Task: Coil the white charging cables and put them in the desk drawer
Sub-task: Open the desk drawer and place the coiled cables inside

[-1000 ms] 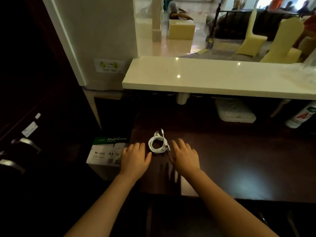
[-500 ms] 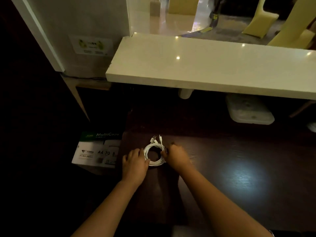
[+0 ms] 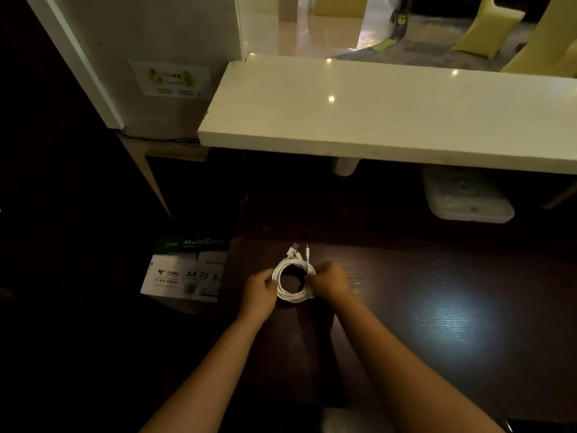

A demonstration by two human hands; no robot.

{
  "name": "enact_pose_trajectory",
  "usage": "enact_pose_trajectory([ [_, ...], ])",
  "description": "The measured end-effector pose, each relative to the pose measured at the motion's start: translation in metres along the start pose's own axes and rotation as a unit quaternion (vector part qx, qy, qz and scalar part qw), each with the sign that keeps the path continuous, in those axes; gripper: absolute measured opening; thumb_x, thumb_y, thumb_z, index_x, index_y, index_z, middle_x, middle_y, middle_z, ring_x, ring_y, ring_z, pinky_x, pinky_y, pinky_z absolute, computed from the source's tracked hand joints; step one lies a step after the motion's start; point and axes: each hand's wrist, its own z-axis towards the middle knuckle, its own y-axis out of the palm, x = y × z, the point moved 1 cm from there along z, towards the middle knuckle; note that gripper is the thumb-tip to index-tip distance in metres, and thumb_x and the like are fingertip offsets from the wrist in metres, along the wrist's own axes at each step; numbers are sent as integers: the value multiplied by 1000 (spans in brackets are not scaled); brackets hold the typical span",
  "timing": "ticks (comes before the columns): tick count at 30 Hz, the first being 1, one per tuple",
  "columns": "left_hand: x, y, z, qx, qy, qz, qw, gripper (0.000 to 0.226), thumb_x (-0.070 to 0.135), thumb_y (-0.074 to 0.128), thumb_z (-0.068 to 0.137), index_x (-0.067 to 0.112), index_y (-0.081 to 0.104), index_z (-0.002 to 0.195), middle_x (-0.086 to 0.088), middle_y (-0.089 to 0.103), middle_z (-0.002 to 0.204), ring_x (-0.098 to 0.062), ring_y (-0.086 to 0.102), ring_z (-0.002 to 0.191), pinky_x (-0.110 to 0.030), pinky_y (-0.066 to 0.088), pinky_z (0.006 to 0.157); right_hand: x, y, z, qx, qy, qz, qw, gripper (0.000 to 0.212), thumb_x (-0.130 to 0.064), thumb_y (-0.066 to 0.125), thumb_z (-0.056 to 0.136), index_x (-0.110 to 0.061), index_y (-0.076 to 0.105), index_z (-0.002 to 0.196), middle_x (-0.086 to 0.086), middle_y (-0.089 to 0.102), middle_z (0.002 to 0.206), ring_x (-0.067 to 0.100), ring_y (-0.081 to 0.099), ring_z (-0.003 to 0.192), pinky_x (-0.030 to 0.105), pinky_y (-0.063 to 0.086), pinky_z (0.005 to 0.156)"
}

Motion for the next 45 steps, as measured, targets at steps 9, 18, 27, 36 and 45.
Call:
enact_pose_trajectory([
  [9,5,-14,-28,-62,-122,-288,948,32,5,55,89,0,54,121,-11,63,104,-13,60,86,-27,51,83,2,-16,-40,-7,19,121,992,29,5,59,79,-14,58,56,9,56,53,18,51,43,26,42,45],
  [18,13,-19,-80,-81,-20,-228,970,36,7,58,88,3,56,123,-14,66,109,-12,64,86,-13,54,65,20,-40,-95,-27,5,215,976,17,6,61,79,-9,64,72,6,62,67,16,58,60,28,51,59],
  [27,6,10,-174,-64,-4,-231,971,30,6,59,86,5,60,117,-8,68,94,-13,65,83,-21,53,72,82,-64,-165,-41,-43,176,983,20,-4,68,79,-1,68,99,9,67,83,16,61,75,23,50,68],
  [36,-38,50,-258,-71,-69,-205,974,25,8,60,87,8,60,112,-1,65,87,-9,61,80,-19,52,70,175,-57,-213,-105,-33,115,987,11,-12,70,79,-7,71,89,13,72,90,19,65,83,36,54,86],
  [45,-118,100,-229,-98,-168,-109,975,31,9,63,85,4,60,116,-4,65,91,-11,61,82,-19,49,67,252,-6,-165,-155,57,86,983,13,-6,68,80,4,68,89,-1,58,48,1,49,38,13,42,46],
])
